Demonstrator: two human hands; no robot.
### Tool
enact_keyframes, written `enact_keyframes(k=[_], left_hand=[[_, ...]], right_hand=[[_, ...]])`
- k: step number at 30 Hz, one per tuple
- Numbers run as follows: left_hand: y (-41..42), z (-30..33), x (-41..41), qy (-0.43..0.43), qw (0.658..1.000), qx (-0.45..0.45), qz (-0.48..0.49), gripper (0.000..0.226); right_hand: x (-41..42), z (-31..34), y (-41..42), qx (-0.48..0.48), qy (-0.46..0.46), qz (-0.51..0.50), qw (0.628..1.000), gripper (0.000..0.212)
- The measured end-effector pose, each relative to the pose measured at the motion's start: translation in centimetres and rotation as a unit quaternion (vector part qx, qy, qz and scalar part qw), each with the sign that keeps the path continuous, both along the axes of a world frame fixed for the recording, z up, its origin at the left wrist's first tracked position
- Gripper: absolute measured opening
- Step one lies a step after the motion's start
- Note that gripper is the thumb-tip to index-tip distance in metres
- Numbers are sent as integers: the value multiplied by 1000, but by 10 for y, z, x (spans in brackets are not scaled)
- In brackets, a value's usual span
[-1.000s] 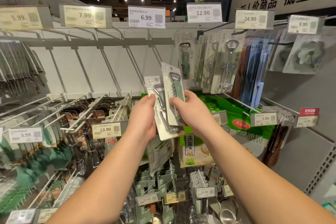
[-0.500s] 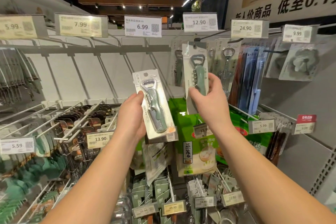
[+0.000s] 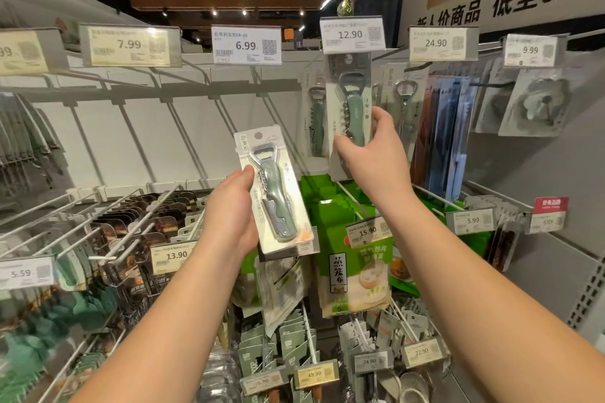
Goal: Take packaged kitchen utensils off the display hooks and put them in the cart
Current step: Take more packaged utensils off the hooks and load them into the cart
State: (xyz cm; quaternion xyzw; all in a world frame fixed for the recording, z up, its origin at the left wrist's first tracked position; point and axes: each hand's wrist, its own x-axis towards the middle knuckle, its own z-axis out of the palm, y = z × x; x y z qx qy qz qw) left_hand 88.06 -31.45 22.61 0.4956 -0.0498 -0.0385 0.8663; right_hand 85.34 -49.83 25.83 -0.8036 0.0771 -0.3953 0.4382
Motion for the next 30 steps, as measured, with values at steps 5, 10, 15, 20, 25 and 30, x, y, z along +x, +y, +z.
enact_keyframes(k=[5, 10, 15, 20, 25, 30], left_hand=[[3, 1, 1, -1, 1000, -5, -4, 22], [9, -1, 5, 1, 1000, 2, 10, 22], [11, 0, 5, 6, 1000, 3, 9, 22], [12, 3, 3, 2, 1000, 6, 8, 22], [12, 4, 3, 6, 1000, 6, 4, 23], [15, 3, 3, 1, 1000, 0, -1, 22]], right_hand=[[8, 2, -2, -20, 5, -11, 1000, 79], [19, -1, -3, -27, 22, -11, 999, 74], [39, 0, -3, -58, 43, -36, 997, 78], [65, 5, -7, -65, 61, -47, 995, 77], [88, 10, -8, -43, 87, -37, 995, 74], [113, 11, -7, -62, 124, -69, 988, 67]])
